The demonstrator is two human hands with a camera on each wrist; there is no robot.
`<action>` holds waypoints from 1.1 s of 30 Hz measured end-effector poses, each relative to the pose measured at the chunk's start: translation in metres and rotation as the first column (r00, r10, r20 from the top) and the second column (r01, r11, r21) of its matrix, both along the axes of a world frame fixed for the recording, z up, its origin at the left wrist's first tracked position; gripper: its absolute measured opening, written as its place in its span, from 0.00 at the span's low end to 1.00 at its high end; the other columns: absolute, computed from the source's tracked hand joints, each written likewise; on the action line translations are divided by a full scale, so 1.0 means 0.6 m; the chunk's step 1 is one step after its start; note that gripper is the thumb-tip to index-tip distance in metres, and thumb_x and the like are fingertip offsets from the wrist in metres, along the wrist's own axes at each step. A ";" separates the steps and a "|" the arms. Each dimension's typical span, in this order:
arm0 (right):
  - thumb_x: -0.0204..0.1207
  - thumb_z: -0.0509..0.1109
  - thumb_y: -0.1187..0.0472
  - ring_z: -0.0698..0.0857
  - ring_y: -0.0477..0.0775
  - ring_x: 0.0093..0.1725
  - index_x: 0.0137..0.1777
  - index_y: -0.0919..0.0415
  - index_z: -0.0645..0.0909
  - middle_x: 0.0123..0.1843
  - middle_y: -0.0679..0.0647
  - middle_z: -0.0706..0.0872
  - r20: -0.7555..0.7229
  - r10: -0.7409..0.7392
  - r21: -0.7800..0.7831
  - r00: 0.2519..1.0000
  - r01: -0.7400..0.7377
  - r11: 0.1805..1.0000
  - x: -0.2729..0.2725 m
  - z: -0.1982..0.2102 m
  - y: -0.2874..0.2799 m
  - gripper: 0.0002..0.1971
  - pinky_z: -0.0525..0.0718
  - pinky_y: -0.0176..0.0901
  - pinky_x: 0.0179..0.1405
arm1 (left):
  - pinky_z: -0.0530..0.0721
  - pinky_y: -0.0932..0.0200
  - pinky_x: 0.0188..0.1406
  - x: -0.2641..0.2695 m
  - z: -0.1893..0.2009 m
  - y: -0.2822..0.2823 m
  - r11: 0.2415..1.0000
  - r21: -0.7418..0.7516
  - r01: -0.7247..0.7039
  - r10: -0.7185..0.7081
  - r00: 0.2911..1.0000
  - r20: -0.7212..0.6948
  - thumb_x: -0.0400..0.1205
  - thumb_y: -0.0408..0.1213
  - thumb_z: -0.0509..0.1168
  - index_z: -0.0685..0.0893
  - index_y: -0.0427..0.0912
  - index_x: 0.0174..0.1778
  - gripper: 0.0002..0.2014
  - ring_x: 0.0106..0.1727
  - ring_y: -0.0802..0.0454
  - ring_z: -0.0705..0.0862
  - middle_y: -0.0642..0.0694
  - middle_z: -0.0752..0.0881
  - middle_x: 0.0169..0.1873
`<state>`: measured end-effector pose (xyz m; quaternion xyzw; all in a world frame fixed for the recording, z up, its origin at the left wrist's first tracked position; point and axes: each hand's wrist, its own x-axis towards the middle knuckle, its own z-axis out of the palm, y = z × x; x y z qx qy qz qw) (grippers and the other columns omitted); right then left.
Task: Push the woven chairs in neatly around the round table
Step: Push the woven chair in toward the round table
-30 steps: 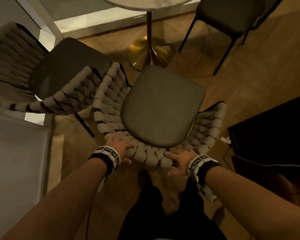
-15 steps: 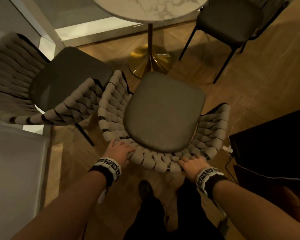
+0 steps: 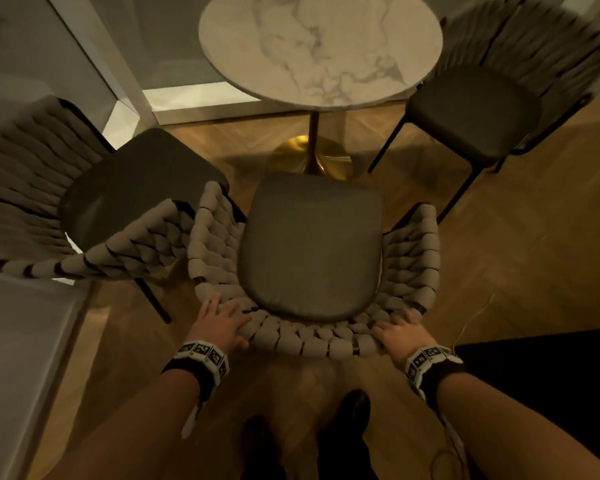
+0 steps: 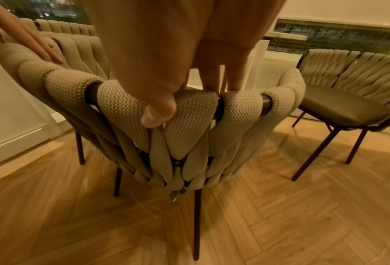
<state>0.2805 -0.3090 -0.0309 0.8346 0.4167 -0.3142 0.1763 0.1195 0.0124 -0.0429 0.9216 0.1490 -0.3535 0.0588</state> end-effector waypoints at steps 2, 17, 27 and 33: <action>0.81 0.60 0.61 0.68 0.61 0.77 0.75 0.49 0.68 0.77 0.49 0.73 -0.006 0.005 0.007 1.000 -0.005 1.000 0.034 0.000 -0.008 0.22 0.55 0.63 0.79 | 0.41 0.37 0.83 0.018 -0.003 -0.013 1.000 -0.007 -0.011 0.011 1.000 -0.008 0.81 0.56 0.61 0.60 0.61 0.80 0.31 0.85 0.34 0.40 0.48 0.53 0.85; 0.80 0.63 0.47 0.54 0.65 0.82 0.80 0.35 0.55 0.83 0.50 0.61 -0.066 -0.026 -0.073 0.997 0.021 0.997 0.170 0.008 -0.031 0.31 0.42 0.86 0.72 | 0.45 0.35 0.82 0.149 0.020 -0.091 0.999 0.008 -0.045 0.043 0.991 0.126 0.78 0.59 0.63 0.62 0.63 0.79 0.32 0.85 0.42 0.50 0.52 0.62 0.82; 0.82 0.62 0.56 0.38 0.66 0.84 0.79 0.32 0.55 0.85 0.46 0.56 -0.008 -0.118 0.051 0.993 0.118 0.992 0.214 -0.025 -0.024 0.31 0.35 0.85 0.72 | 0.38 0.27 0.80 0.204 0.018 -0.061 0.995 -0.074 -0.072 0.074 0.997 0.027 0.81 0.56 0.61 0.67 0.67 0.76 0.25 0.85 0.38 0.42 0.53 0.61 0.83; 0.84 0.59 0.60 0.32 0.69 0.83 0.80 0.33 0.55 0.87 0.54 0.43 0.038 -0.196 0.040 0.980 0.195 0.980 0.261 -0.032 -0.004 0.30 0.36 0.79 0.77 | 0.39 0.27 0.80 0.250 0.016 -0.051 0.994 -0.076 -0.079 0.086 0.991 0.099 0.81 0.56 0.60 0.67 0.68 0.75 0.24 0.85 0.39 0.47 0.54 0.65 0.81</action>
